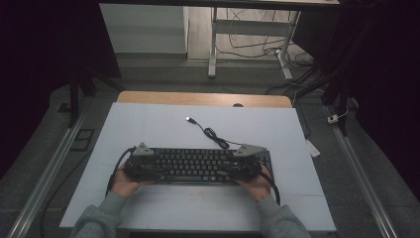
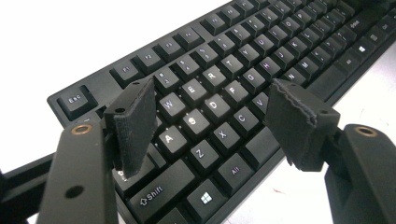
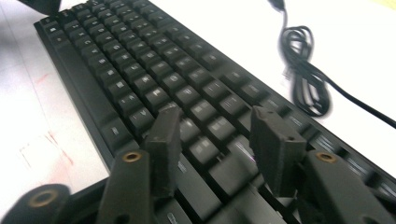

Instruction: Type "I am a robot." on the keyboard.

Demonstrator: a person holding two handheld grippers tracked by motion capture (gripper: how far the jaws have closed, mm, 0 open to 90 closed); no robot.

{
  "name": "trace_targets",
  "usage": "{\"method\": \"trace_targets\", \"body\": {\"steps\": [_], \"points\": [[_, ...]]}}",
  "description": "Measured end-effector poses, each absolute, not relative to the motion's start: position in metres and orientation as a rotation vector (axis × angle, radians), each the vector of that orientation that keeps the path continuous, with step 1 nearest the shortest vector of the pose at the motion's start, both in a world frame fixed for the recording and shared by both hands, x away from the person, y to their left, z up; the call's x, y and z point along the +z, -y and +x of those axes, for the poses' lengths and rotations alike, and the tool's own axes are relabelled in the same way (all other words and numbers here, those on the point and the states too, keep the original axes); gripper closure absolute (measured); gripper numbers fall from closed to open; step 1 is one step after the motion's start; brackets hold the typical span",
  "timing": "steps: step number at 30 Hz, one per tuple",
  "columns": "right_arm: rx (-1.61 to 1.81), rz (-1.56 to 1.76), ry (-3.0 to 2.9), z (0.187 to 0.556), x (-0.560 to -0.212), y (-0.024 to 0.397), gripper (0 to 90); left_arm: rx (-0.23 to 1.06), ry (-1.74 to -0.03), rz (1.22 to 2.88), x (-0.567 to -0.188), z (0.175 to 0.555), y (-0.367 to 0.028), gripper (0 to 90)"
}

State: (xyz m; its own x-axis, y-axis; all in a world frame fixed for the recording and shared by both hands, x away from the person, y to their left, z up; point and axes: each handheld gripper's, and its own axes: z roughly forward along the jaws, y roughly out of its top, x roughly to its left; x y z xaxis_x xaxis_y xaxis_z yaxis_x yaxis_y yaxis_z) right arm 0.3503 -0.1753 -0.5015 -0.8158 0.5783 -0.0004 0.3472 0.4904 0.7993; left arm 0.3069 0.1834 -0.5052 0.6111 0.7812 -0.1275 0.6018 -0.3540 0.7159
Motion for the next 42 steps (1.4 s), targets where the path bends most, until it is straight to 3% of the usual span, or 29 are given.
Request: {"method": "trace_targets", "body": {"steps": [27,42], "points": [[1.243,0.925,-2.310,0.304,-0.498,0.303,45.8,0.308,-1.148,2.024,-0.511,0.262,-0.216,32.6],[1.222,0.902,-2.335,0.301,-0.501,0.309,45.3,0.324,-1.149,2.023,-0.513,0.259,-0.219,32.6]]}}
